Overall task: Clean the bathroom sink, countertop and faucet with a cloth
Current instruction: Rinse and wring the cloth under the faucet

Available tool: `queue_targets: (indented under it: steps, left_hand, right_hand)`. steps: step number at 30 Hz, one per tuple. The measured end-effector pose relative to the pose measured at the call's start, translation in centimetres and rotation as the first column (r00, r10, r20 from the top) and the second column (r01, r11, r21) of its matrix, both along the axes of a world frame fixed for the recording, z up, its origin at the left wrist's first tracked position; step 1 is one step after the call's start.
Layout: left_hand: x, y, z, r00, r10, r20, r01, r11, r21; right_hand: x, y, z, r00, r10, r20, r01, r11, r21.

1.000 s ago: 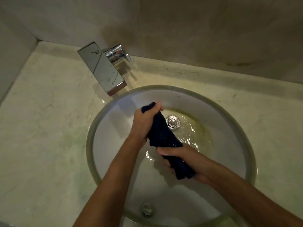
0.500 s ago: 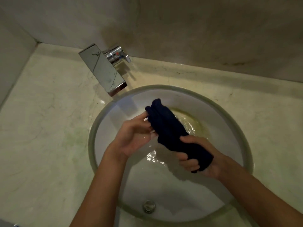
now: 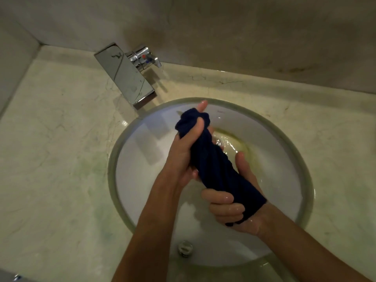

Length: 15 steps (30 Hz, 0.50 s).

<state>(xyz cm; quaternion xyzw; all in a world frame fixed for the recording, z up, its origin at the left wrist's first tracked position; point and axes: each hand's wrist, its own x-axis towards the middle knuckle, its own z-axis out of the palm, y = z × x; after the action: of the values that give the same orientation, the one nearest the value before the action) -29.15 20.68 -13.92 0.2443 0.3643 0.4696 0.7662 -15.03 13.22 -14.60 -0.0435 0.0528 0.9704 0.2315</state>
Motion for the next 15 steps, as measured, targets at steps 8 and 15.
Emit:
queue_targets:
  steps: [8,15]
  left_hand:
    - [1.7,2.1,-4.2,0.216,-0.232,-0.948,0.242,0.954,-0.178]
    - [1.5,2.0,-5.5,0.101,-0.265,-0.959,0.295,0.928,-0.226]
  right_hand:
    - [0.4,4.6,-0.2,-0.169,-0.287,0.943,-0.627,0.769,0.121]
    - [-0.4,3.8,-2.7,-0.303,-0.461,0.834,-0.751,0.654,0.089]
